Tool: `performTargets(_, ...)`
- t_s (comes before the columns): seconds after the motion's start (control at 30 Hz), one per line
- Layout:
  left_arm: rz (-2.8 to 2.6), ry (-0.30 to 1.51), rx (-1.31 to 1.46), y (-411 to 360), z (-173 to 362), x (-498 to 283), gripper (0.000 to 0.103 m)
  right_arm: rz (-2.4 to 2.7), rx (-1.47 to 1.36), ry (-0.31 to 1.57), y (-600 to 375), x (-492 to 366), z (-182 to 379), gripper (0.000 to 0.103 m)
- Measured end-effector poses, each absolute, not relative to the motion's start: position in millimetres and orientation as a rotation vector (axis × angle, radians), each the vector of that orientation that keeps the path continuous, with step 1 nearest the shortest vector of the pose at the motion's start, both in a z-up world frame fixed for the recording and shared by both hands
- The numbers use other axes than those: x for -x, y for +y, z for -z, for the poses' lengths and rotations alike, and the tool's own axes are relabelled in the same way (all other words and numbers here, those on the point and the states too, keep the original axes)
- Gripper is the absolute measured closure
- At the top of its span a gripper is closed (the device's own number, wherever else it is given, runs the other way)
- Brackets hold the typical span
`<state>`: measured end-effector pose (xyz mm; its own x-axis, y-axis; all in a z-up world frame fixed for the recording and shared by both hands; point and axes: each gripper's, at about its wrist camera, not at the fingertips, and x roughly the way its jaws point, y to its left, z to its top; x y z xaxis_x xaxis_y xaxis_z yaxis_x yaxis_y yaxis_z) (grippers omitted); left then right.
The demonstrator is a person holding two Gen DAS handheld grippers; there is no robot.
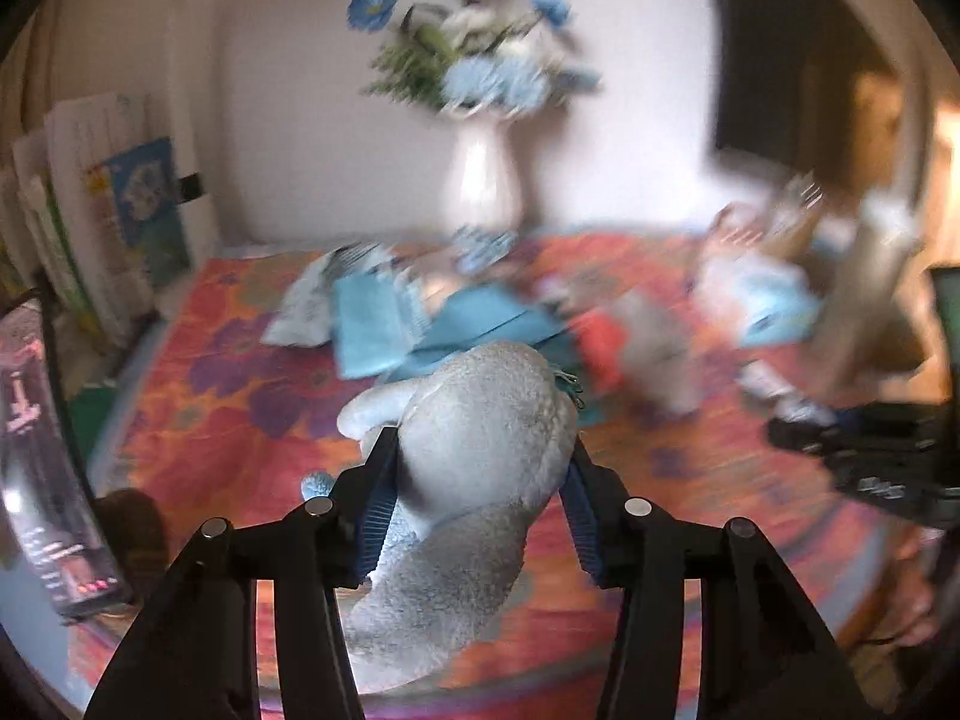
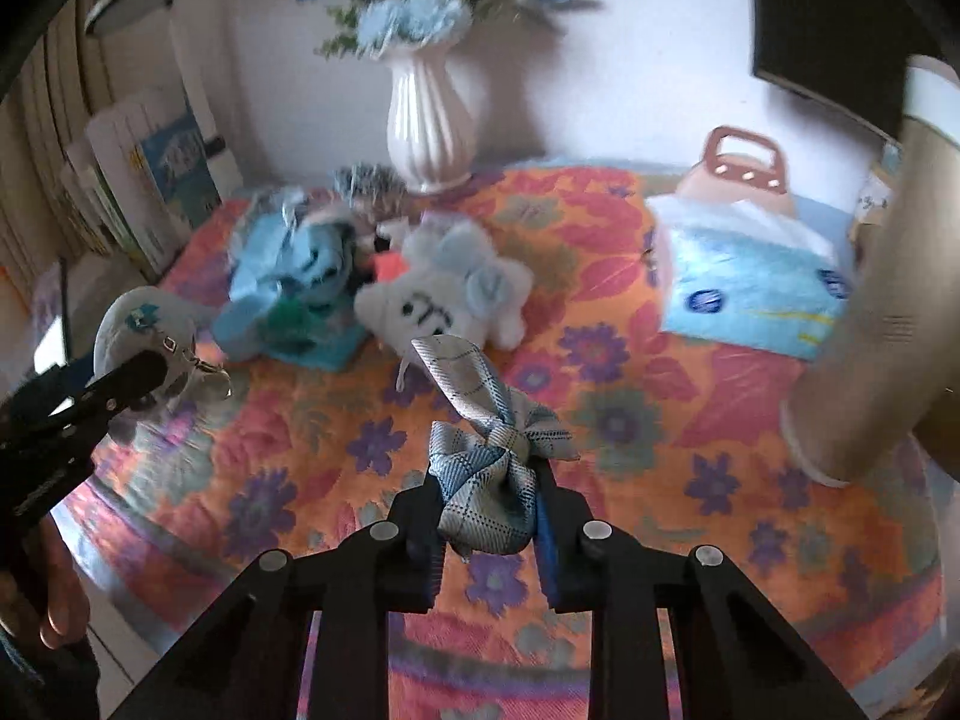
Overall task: Organize soft objects
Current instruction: 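Carry the bunny and bow to the glass table basket and release both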
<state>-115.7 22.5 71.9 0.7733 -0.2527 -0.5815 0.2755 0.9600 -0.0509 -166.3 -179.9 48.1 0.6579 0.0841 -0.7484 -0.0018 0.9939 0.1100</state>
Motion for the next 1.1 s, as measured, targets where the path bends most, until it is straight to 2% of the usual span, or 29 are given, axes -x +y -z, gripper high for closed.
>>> performTargets(0.3,0.496,0.566,-0.016,-38.9,-109.1,143.5,0.055,0.037,-0.225,0.842,-240.5,206.3,-75.2,0.080)
performTargets(0.6,0.837,0.603,-0.128,-176.1,-113.6,166.0,0.055,0.195,-0.257,0.854,-333.0,268.1,-96.5,0.080)
performTargets(0.87,1.048,0.574,-0.226,-299.3,-130.4,178.0,0.055,0.349,-0.361,0.753,-418.8,313.3,-126.6,0.080)
performTargets(1.1,0.974,0.515,-0.251,-378.8,-150.0,170.5,0.055,0.475,-0.429,0.651,-490.0,308.4,-155.6,0.080)
